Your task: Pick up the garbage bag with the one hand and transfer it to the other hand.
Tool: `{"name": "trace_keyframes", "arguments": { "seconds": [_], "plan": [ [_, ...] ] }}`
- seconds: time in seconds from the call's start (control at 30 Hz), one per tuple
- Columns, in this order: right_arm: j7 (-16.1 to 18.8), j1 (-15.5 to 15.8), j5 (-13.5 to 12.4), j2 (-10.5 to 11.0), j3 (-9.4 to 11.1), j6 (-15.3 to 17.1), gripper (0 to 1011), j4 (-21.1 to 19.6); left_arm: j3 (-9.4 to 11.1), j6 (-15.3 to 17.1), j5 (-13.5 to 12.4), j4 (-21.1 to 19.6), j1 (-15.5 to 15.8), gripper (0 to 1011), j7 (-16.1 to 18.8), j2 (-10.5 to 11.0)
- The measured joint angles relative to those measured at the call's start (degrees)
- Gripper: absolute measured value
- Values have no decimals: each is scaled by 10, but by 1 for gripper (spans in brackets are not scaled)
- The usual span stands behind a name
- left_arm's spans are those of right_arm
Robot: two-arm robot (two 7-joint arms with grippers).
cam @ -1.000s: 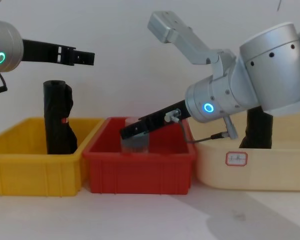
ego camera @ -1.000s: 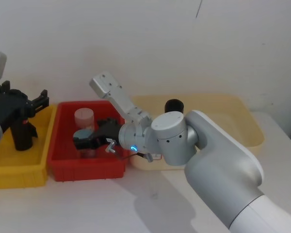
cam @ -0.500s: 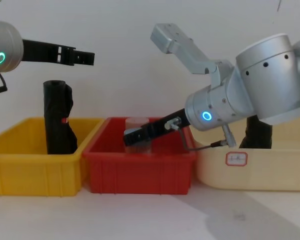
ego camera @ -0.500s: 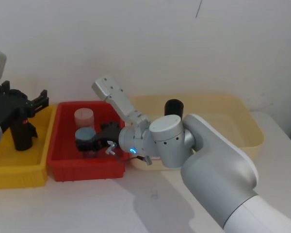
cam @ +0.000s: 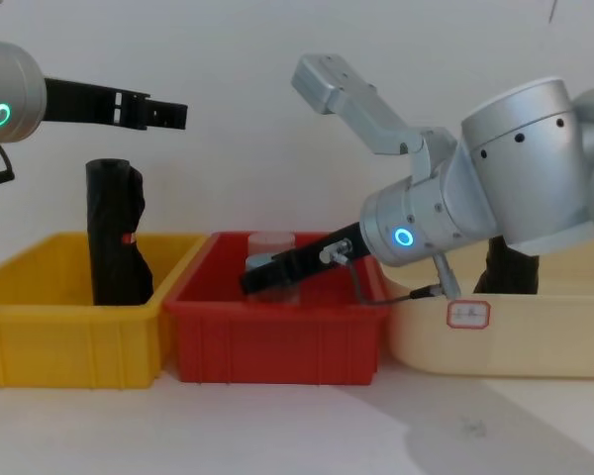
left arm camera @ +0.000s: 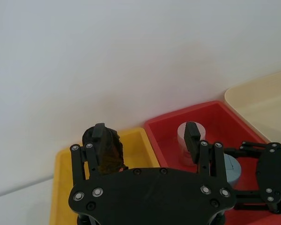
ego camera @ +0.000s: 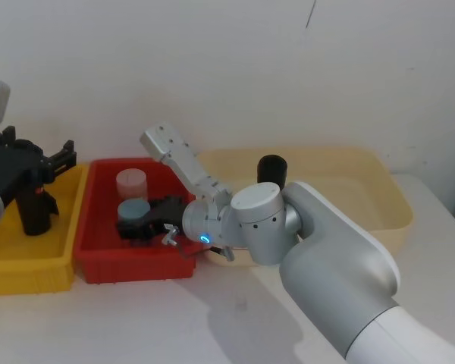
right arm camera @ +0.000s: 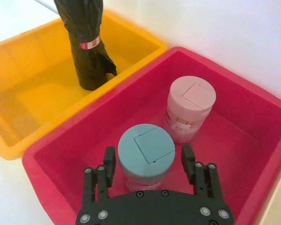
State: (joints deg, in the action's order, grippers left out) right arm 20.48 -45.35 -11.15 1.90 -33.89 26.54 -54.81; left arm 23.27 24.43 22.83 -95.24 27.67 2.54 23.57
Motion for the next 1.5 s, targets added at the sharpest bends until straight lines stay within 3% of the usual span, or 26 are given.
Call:
{"name": "trace_keyframes", "arguments": {
  "seconds": [0.3,0.53,0.87,1.23,1.5],
  "plan": [
    [10,6,-2,-1,7,-11,650,-7,0,0,0,0,0,1001,0,0],
    [13,16,-11,2,20,-12,646,-30,0,0,0,0,0,1001,0,0],
    [8,37,-30,20,52,-9,646,-103,0,0,0,0,0,1001,0,0],
    [-21,58,-53,52,115,-23,645,-203,0,0,0,0,0,1001,0,0],
    [-42,67,-57,74,149,-44,646,-242,0,0,0,0,0,1001,0,0]
  ]
}}
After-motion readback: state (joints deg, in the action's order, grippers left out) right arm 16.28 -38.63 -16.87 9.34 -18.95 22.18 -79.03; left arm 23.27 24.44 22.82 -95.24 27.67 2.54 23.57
